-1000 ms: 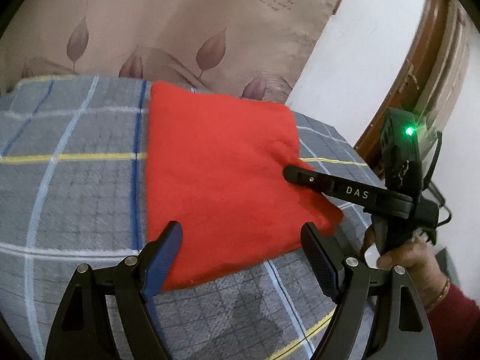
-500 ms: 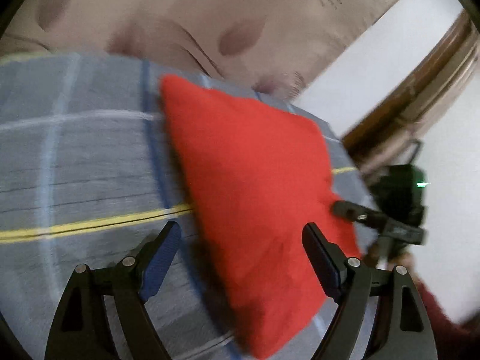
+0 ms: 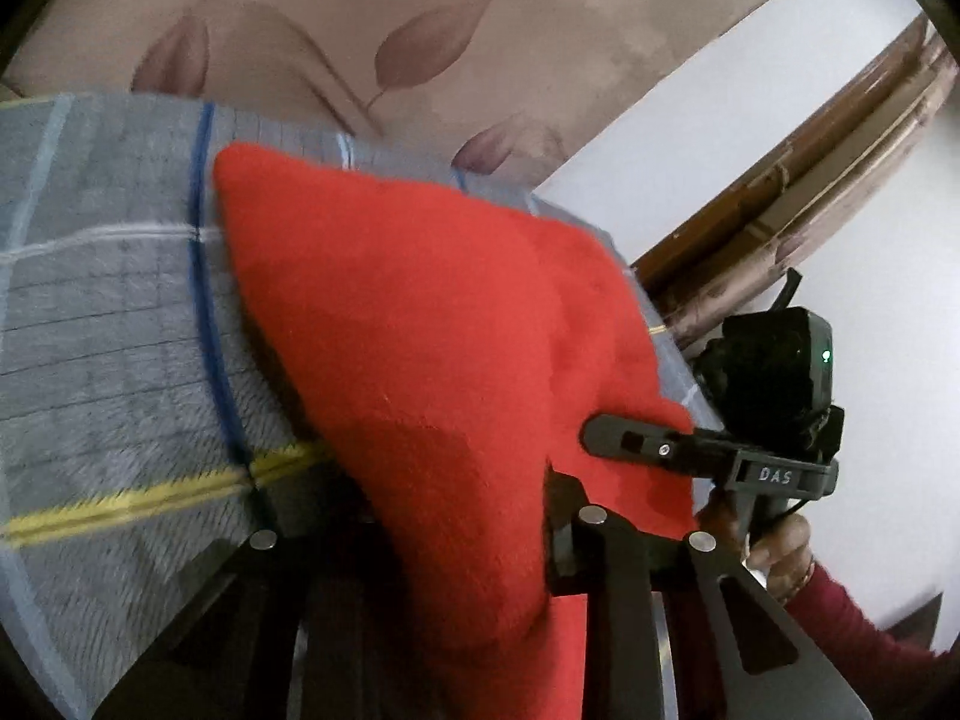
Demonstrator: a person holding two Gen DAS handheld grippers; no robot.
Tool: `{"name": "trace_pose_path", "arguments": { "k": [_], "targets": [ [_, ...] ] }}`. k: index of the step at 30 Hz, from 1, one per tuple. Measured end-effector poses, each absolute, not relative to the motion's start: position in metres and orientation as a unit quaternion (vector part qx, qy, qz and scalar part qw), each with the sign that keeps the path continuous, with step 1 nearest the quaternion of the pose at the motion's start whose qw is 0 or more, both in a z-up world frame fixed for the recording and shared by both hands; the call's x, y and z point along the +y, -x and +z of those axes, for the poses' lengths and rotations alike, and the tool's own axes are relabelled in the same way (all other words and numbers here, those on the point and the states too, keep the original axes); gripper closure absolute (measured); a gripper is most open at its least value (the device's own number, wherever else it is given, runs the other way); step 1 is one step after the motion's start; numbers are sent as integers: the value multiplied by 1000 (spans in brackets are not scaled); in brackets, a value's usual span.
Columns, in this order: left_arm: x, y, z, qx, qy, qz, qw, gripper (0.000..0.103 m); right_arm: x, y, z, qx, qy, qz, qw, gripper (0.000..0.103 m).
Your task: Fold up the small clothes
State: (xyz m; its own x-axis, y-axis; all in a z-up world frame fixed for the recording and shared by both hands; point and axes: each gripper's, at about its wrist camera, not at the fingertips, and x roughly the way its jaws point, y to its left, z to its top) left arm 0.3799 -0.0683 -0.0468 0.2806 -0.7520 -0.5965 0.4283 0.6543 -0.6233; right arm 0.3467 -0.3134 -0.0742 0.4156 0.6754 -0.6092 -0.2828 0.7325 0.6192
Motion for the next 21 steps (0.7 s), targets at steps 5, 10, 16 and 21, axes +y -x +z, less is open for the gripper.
{"name": "trace_pose_path", "arguments": {
  "k": [5, 10, 16, 21],
  "targets": [
    [-25, -346, -8, 460, 174, -363, 792, 76, -279, -315, -48, 448, -249, 317, 798, 81],
    [21, -280, 7, 469, 145, -337, 803, 76, -227, -256, -42, 462, -250, 344, 778, 81],
    [62, -187, -27, 481, 154, -292, 812, 76, -186, -181, -68, 493, -234, 357, 758, 81],
    [50, -124, -44, 400, 65, -217, 888, 56, -170, -144, -82, 493, -166, 323, 790, 74]
  ]
}}
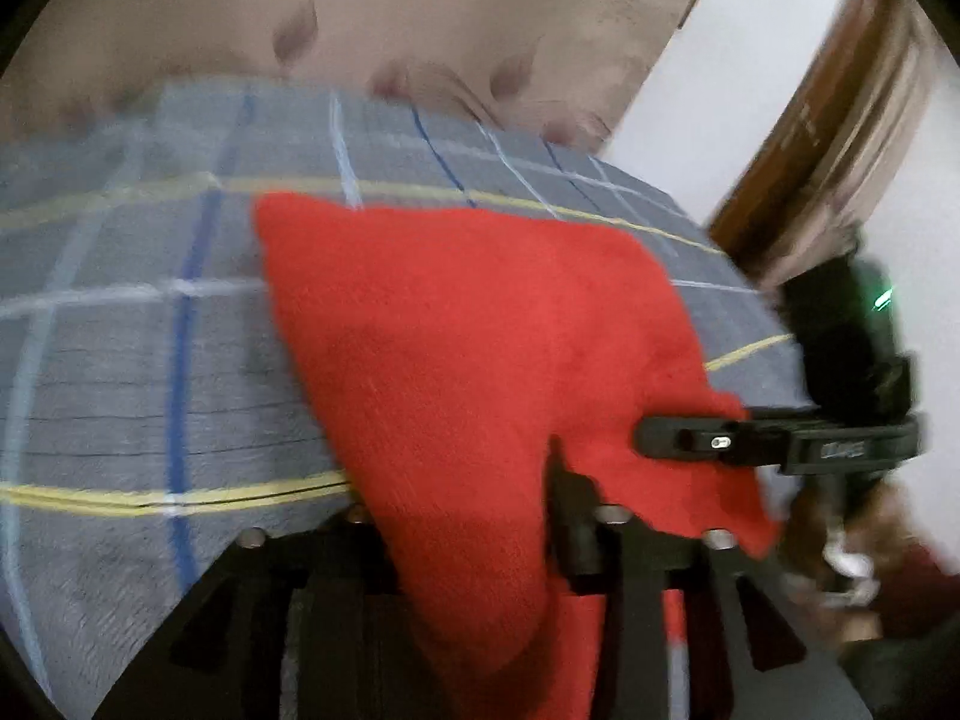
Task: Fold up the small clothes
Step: 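Release the sweater and pull both grippers back from the folded bundle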
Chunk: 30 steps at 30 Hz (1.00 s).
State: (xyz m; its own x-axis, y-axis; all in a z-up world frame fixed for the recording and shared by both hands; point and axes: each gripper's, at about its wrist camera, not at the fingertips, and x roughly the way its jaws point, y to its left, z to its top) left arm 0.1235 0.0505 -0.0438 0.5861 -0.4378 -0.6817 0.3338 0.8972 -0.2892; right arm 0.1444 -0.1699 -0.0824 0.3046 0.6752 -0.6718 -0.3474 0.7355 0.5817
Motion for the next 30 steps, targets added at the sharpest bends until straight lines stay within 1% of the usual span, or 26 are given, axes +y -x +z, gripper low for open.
{"name": "trace_pose_path", "arguments": {
  "k": [2, 3, 4, 5, 6, 7, 8, 12, 16, 30],
  "targets": [
    [46, -107, -41, 353, 36, -169, 920, 41, -177, -130, -72, 465, -143, 289, 825, 64],
    [43, -102, -39, 334, 24, -149, 931, 35, -181, -118, -64, 440, -125, 272, 846, 63],
    [41, -95, -33, 306, 8, -117, 945, 21, -183, -108, -53, 409, -102, 256, 870, 61],
    [40, -87, -27, 277, -4, -84, 957, 9, -185, -95, -42, 373, -75, 236, 894, 54],
    [41, -81, -21, 252, -9, -70, 965, 6, -186, -79, -32, 342, -54, 218, 912, 47],
    [41, -76, -14, 230, -7, -69, 971, 4, -188, -69, -26, 322, -47, 211, 922, 34],
    [42, -70, -8, 211, -3, -74, 975, 2, -190, -62, -21, 309, -47, 209, 927, 30],
    [45, -56, 16, 169, 10, -70, 983, 0, -197, -37, -5, 268, -67, 203, 939, 23],
    [45, -50, 29, 172, 26, -69, 982, 0, -195, -26, 5, 254, -71, 207, 942, 18],
    [42, -20, 47, 140, 16, -42, 989, 0, -187, 10, 10, 250, -72, 218, 941, 12]
  ]
}}
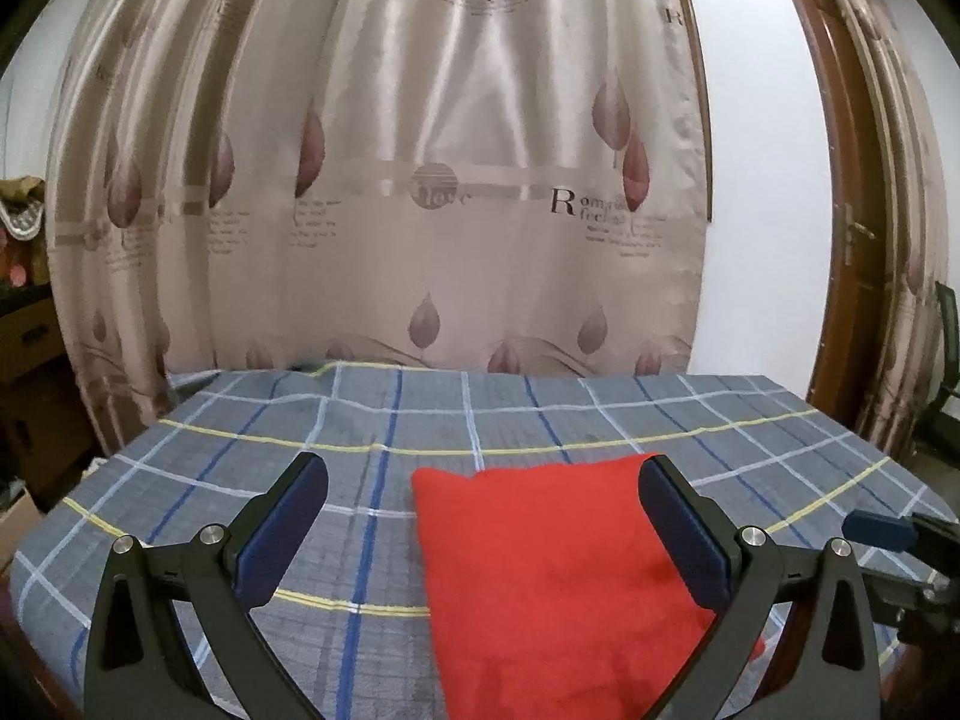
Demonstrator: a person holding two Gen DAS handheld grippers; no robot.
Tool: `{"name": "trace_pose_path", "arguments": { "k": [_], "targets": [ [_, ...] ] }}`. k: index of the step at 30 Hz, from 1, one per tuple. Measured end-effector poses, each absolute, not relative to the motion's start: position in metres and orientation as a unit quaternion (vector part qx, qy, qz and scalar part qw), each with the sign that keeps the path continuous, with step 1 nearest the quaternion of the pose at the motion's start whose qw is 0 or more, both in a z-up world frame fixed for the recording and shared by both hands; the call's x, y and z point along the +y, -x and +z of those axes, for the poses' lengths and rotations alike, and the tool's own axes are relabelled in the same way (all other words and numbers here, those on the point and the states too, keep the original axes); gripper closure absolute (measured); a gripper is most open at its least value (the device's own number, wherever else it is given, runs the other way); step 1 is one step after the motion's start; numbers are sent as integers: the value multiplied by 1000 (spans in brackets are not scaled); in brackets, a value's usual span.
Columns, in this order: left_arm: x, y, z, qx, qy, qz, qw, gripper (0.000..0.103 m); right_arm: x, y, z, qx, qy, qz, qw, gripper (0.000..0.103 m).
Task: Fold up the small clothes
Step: 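Release the sweater and pull both grippers back from the folded bundle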
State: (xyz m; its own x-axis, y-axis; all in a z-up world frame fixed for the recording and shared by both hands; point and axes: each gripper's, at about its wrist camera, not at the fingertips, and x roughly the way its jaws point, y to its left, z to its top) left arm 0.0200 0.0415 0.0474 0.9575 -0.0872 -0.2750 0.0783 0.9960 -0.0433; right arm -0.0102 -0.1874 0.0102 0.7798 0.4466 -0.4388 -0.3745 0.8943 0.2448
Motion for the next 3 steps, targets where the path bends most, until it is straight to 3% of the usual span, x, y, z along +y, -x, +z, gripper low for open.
{"name": "trace_pose_path", "arguments": {
  "k": [3],
  "targets": [
    [41, -17, 50, 139, 16, -35, 989, 0, -187, 12, 12, 244, -66, 214, 944, 10]
  ]
}}
